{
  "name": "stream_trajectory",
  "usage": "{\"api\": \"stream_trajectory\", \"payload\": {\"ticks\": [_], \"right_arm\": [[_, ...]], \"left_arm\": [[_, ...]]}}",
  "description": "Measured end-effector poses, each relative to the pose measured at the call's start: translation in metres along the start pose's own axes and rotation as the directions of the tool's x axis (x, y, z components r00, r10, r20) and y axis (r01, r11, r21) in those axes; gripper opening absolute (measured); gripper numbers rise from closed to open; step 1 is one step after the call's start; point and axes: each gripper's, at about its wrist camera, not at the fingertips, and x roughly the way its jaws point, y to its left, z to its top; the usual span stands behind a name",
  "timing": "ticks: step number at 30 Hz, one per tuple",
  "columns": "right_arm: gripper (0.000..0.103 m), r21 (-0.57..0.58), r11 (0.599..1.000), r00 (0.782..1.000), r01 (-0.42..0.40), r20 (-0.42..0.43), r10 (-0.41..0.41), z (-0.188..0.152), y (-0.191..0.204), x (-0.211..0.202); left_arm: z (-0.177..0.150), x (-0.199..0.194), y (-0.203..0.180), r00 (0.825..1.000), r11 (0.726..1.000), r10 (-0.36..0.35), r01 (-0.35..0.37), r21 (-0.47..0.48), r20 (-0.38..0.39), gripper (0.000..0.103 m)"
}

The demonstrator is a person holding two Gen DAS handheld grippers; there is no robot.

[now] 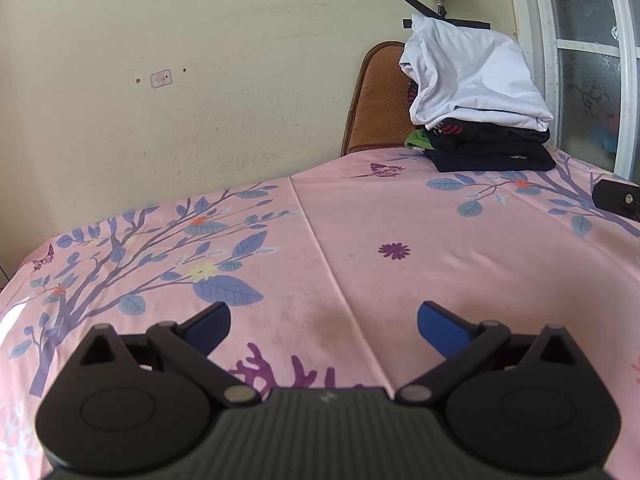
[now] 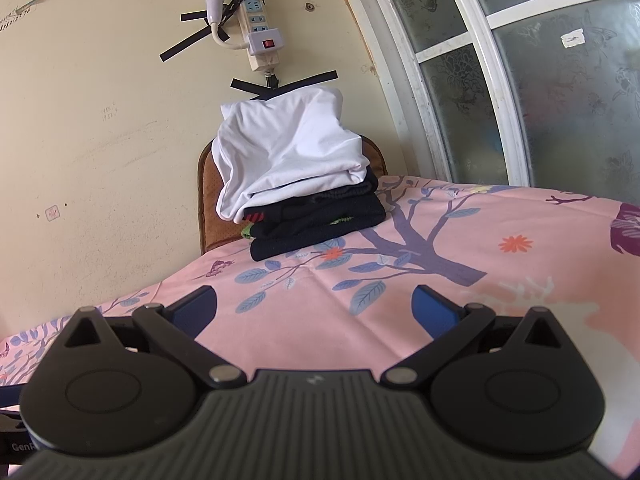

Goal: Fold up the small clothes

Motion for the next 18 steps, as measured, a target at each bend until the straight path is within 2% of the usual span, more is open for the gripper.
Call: {"api": "stream_trajectory", "payload": {"ticks": [18], "right_arm": [[0.103,0.0,1.0,1.0,-0.002,-0.001,0.002,0.0001,-0.0001,0.0003]], "left_arm": [[-0.0005,0.0006,-0.0012,1.0,1.0,-0.003,0.004,0.012,-0.006,0.103]]}}
